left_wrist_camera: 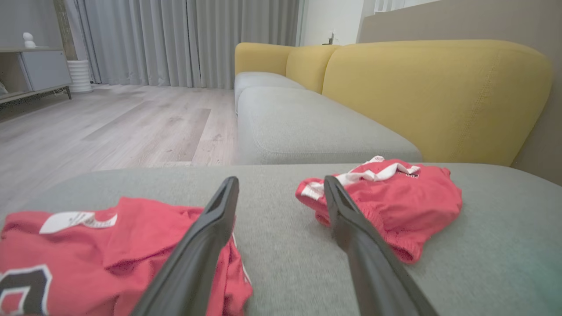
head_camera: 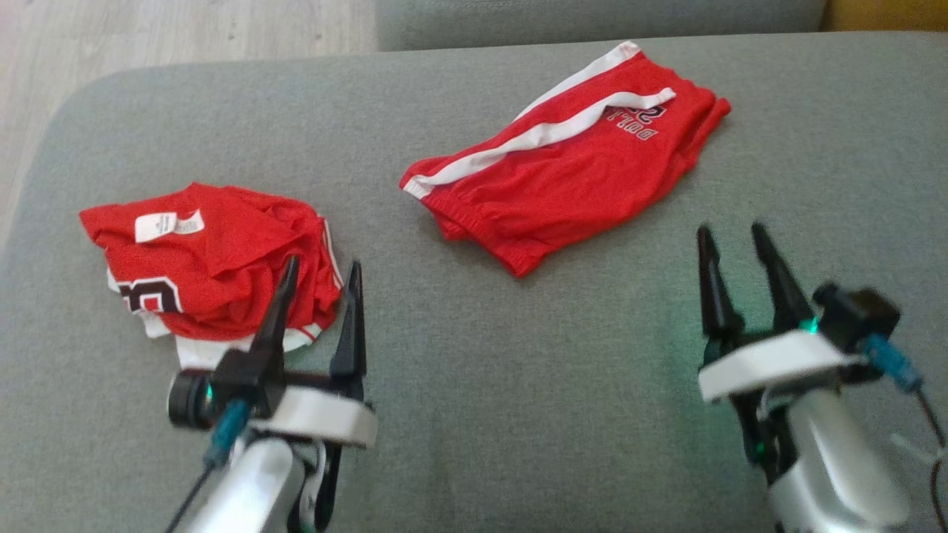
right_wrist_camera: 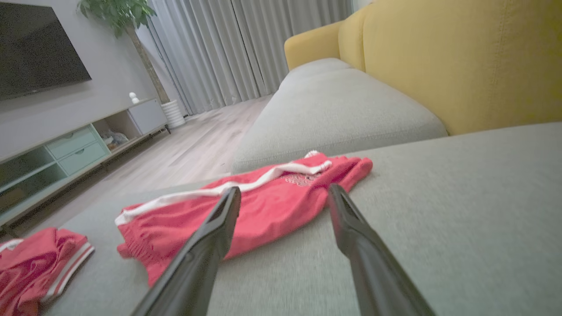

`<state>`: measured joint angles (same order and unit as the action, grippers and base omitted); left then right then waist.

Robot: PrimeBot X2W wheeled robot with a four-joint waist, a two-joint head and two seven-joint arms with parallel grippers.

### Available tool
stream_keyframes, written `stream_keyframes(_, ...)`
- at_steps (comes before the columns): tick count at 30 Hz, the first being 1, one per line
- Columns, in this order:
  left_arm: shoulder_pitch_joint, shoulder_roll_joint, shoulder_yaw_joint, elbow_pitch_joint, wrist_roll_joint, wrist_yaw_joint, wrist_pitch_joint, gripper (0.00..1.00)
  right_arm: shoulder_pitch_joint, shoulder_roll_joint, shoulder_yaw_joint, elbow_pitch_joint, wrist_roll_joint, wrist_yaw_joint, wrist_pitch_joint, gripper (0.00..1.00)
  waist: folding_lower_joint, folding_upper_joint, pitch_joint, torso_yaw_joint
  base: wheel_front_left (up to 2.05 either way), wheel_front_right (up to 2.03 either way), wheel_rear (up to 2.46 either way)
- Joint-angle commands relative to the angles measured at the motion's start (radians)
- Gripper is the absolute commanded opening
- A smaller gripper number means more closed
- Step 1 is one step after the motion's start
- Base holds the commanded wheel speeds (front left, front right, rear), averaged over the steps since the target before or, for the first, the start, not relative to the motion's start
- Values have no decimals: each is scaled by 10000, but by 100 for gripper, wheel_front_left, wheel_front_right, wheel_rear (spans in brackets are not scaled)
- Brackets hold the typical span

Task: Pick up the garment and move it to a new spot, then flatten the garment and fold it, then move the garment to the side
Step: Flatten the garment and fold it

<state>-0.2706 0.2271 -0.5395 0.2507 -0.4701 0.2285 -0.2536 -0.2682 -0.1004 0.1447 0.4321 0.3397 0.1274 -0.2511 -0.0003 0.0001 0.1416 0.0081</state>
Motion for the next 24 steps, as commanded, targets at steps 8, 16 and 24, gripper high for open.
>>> stream_keyframes(8,253,-364,1122,-517,868,-554,-81,100,39,277,-243,-1056,-689,33,-6,100,3,-1,567,122,0,0,0)
stream_keyframes(16,-510,-815,1423,-472,1366,-1024,-81,100,-2326,-265,-1751,-534,-1269,33,2086,100,3,-1,1778,693,0,0,0)
stream_keyframes(24,-944,-1223,1590,-280,1655,-1400,-81,100,-5017,-893,-2887,1590,-2247,33,4011,100,3,-1,2628,1261,0,0,0)
